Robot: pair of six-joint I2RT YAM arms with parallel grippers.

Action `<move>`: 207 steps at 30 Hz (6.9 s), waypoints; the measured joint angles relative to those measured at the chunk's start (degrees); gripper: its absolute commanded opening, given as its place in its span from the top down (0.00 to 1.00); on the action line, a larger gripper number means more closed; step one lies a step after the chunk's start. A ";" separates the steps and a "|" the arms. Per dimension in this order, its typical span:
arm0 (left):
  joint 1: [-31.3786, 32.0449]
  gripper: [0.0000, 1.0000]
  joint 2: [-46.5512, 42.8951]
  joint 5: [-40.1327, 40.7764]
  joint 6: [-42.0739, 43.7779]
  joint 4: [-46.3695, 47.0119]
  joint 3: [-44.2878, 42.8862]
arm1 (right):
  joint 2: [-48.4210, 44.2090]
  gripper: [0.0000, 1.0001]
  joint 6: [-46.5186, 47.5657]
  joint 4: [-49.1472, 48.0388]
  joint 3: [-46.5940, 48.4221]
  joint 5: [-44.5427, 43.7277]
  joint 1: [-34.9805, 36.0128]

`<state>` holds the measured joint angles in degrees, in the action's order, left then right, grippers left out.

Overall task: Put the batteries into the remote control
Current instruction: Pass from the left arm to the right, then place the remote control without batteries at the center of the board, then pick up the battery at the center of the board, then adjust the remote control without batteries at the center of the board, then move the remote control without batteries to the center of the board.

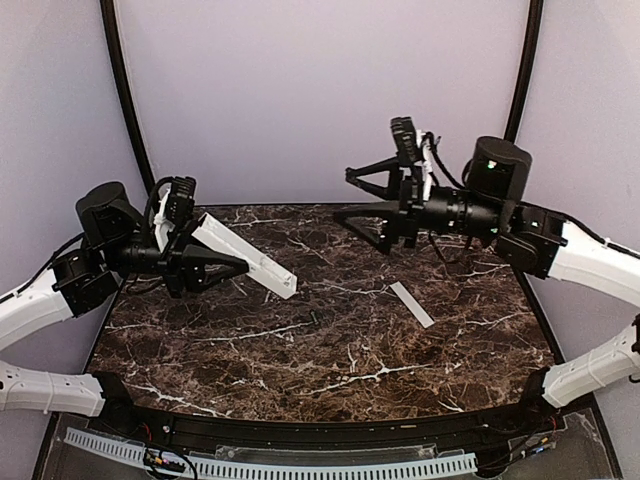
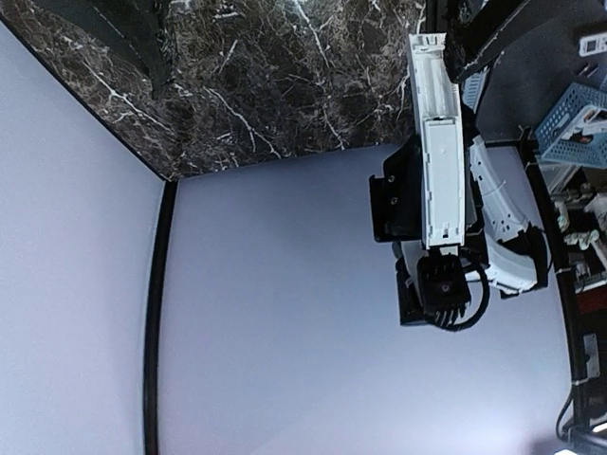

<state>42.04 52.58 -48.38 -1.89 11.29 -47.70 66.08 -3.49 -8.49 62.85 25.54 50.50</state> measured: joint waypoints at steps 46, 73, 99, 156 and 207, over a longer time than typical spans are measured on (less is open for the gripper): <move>1.64 0.01 -1.09 14.05 7.17 -9.51 -2.67 | 23.91 1.00 5.53 22.21 20.48 -20.17 17.46; -4.31 0.01 3.72 47.71 -2.69 -14.78 -7.56 | 50.60 0.74 -29.90 51.89 20.41 -37.35 3.17; -5.18 0.01 3.10 45.70 -3.32 -14.58 -6.51 | 62.10 0.67 -24.46 59.65 48.92 -38.49 8.09; -1.16 0.27 52.00 22.49 42.82 -15.04 -22.08 | 35.45 1.00 -22.08 33.53 7.43 -21.94 -14.16; 3.26 0.22 60.28 24.85 41.70 -12.20 -19.06 | 33.55 1.00 -11.23 33.18 11.17 -14.71 -12.22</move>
<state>45.30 112.86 -23.53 39.81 -0.91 -66.76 99.63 -14.72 24.69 74.02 10.83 38.28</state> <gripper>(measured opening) 0.802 0.038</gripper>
